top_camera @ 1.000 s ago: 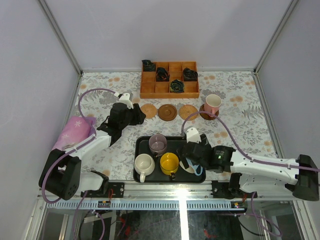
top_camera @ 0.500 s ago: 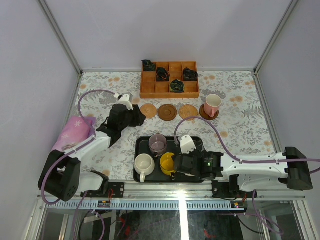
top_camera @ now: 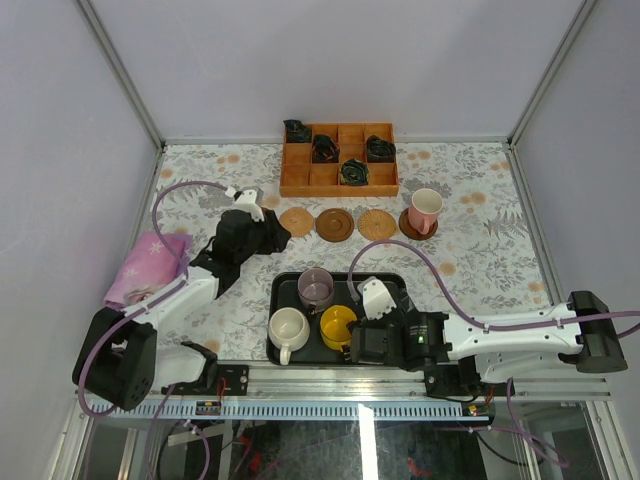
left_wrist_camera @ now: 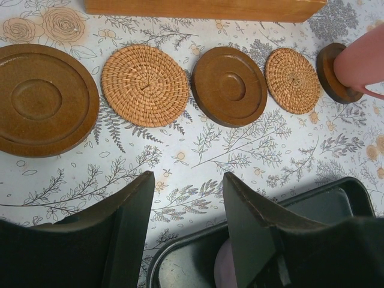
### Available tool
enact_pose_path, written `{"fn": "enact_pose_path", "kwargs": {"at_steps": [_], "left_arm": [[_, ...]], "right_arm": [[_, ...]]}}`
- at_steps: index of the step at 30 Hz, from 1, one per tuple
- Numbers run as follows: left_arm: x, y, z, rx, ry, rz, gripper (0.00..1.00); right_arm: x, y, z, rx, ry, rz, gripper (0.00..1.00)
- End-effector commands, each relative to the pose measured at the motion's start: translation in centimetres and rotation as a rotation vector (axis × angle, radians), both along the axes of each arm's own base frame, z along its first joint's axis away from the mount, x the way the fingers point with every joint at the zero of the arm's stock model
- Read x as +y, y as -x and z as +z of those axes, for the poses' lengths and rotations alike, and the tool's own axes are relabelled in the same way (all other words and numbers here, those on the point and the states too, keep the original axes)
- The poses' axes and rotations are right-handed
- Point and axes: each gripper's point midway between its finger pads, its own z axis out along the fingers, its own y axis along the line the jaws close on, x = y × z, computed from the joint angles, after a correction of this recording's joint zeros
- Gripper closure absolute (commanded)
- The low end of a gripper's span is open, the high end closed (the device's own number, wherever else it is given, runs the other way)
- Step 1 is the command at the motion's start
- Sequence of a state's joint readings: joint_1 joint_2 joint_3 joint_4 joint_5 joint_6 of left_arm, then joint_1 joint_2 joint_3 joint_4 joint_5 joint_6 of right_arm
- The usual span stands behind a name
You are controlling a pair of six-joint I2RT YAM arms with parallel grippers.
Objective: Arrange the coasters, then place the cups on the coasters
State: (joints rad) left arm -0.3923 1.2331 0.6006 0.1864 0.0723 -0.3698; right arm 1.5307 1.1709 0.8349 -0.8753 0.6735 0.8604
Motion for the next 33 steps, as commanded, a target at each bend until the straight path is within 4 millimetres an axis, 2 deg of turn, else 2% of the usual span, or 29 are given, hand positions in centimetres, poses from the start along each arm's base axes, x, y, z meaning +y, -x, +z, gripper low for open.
{"fn": "enact_pose_path", "kwargs": {"at_steps": [1,7,11,14,19,24,33], "left_arm": [[-0.4,0.1,1.1,-0.041,0.034,-0.008,0.50],[-0.3,0.3,1.0,-0.040,0.039,-0.008,0.51],[-0.3,0.4,0.9,-0.038,0.040,-0.008,0.50],[-0.2,0.5,0.8,-0.038,0.037,-0.006,0.51],[-0.1,0.5,0.7,-0.036,0.030,-0.004,0.50],[-0.2,0.5,0.5,-0.031,0.032,-0.005,0.50],[-0.3,0.4,0.3,-0.024,0.037,-0.010,0.50]], "right_arm": [[-0.6,0.4,0.9,-0.028,0.007,-0.037,0.01],[-0.8,0.7,-0.4,-0.036,0.043,-0.051,0.05],[-0.2,-0.1,-0.8,-0.090,0.044,-0.082,0.12],[0.0,-0.8,-0.9,-0.141,0.040,-0.112,0.22],[0.3,-1.6,-1.1,-0.191,0.020,-0.133,0.30],[0.0,-1.8,-1.6,-0.206,0.009,-0.147,0.41],[-1.2,-2.2,-1.6,-0.241,-0.006,-0.224,0.54]]}}
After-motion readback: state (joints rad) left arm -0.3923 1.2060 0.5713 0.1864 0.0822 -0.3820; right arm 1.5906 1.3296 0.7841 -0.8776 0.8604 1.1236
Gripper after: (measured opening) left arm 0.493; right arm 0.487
